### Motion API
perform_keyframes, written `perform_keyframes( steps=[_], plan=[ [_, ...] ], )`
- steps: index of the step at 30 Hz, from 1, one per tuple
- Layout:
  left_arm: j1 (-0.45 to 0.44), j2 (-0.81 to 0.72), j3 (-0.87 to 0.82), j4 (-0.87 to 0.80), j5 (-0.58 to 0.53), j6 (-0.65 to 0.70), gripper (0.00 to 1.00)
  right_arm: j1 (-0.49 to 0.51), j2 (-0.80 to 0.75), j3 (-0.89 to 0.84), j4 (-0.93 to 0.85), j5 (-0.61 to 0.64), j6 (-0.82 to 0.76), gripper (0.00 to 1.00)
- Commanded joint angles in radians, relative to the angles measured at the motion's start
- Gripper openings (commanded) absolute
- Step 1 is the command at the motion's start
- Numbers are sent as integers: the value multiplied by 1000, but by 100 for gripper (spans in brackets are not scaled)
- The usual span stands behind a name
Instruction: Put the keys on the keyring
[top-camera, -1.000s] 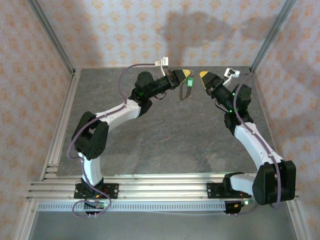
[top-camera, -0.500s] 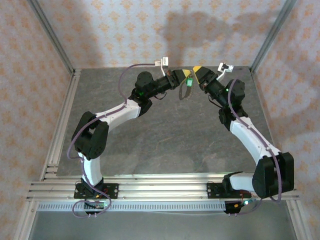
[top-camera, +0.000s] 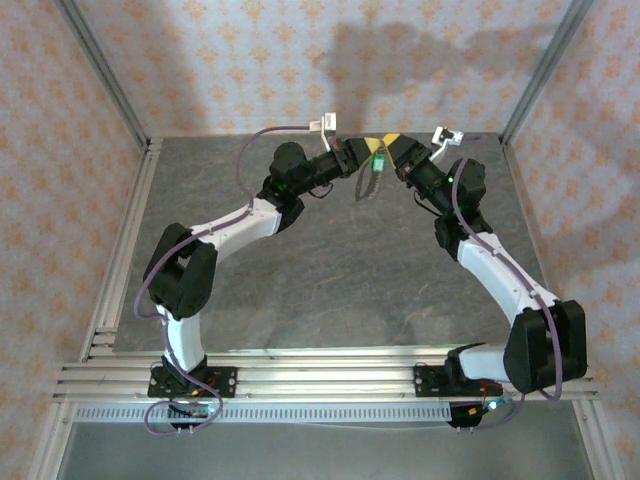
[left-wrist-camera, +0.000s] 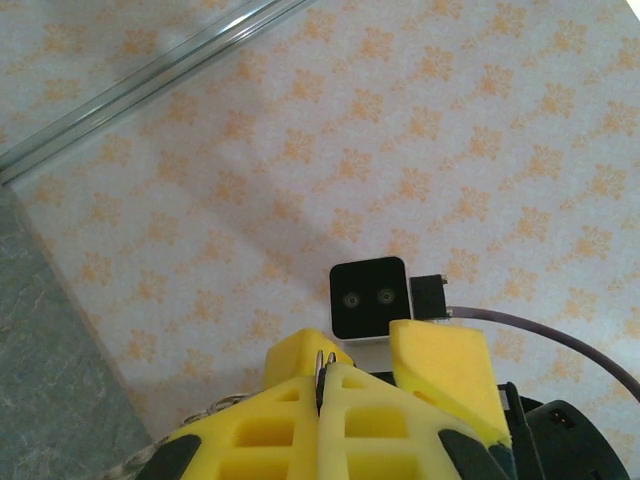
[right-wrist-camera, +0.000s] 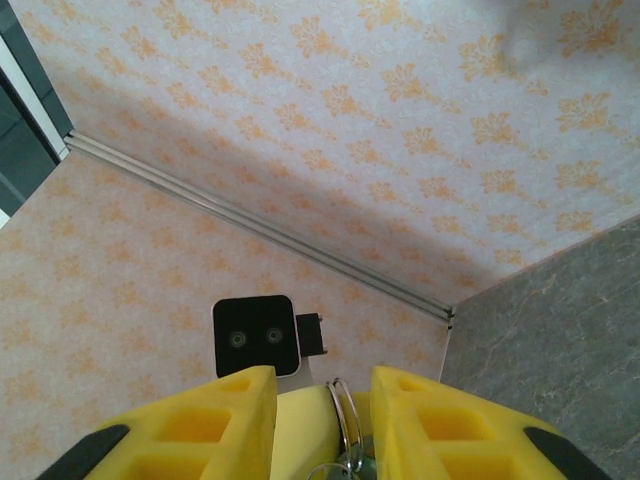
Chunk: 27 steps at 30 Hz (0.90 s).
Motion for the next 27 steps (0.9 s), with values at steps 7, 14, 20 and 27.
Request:
perform_keyframes(
  steps=[7, 14, 20, 27],
  plan=[
    [-3, -29, 52, 57, -7, 13, 0, 17, 16, 7, 39, -17, -14, 25],
    [-4, -27, 53, 58, 2, 11, 0, 19, 39, 38, 11, -27, -25, 19],
    [-4, -30, 55, 52, 9, 14, 0, 19, 44, 54, -21, -30, -48, 0],
    [-3, -41, 77, -4, 29, 39, 0, 15, 45, 85, -110, -51, -133, 0]
  ],
)
